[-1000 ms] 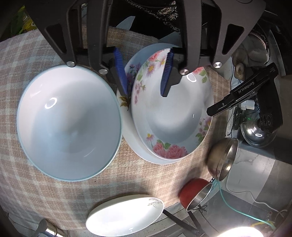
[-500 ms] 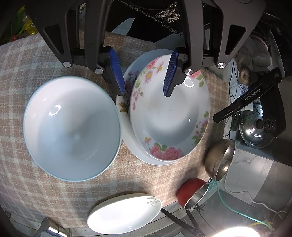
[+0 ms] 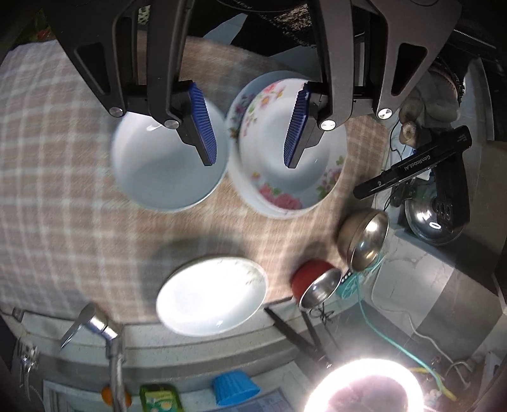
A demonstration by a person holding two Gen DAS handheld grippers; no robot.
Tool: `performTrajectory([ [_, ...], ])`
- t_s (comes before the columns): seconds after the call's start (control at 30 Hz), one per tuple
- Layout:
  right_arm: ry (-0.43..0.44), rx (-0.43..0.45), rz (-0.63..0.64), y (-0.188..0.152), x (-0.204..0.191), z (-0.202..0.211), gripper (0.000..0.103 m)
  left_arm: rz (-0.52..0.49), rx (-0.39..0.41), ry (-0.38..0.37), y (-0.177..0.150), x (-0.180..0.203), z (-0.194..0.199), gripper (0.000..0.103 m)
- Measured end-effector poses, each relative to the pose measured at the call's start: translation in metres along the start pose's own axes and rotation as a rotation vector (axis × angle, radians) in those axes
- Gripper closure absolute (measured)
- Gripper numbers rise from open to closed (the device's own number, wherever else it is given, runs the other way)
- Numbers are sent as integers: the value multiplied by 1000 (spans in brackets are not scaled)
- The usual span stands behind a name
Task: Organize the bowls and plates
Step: 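Move the open right tool toward the rim of the plain white plate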
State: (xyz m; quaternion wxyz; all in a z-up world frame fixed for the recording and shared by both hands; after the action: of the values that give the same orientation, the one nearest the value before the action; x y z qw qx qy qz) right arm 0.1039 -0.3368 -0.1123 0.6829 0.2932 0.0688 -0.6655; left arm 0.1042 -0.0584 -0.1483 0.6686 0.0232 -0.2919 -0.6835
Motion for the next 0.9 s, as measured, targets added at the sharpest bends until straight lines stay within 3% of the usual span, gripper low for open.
performTrajectory([
  [0.33, -26, 27, -17, 72, 65, 10, 57, 24, 19, -13, 37, 18, -26, 81],
  [0.57, -1, 8, -37, 117, 91, -19, 57, 62, 24, -35, 73, 26, -56, 81],
  [0.9, -36, -44, 23, 149, 95, -73, 57, 128, -6, -12, 105, 14, -100, 81],
])
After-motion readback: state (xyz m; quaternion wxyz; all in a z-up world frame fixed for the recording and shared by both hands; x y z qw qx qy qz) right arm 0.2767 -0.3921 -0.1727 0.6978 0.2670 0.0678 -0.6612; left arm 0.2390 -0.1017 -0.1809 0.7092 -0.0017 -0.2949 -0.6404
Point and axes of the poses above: each gripper's, at about its wrist camera, not at the fingertips, and z roughly against the way its jaws point, x to its right, y to its top, the point moved 4 cm from there along -z, roughly the way its jaws point, and after that the axes turned 4 degrees about -z, right-handed, at the moved point
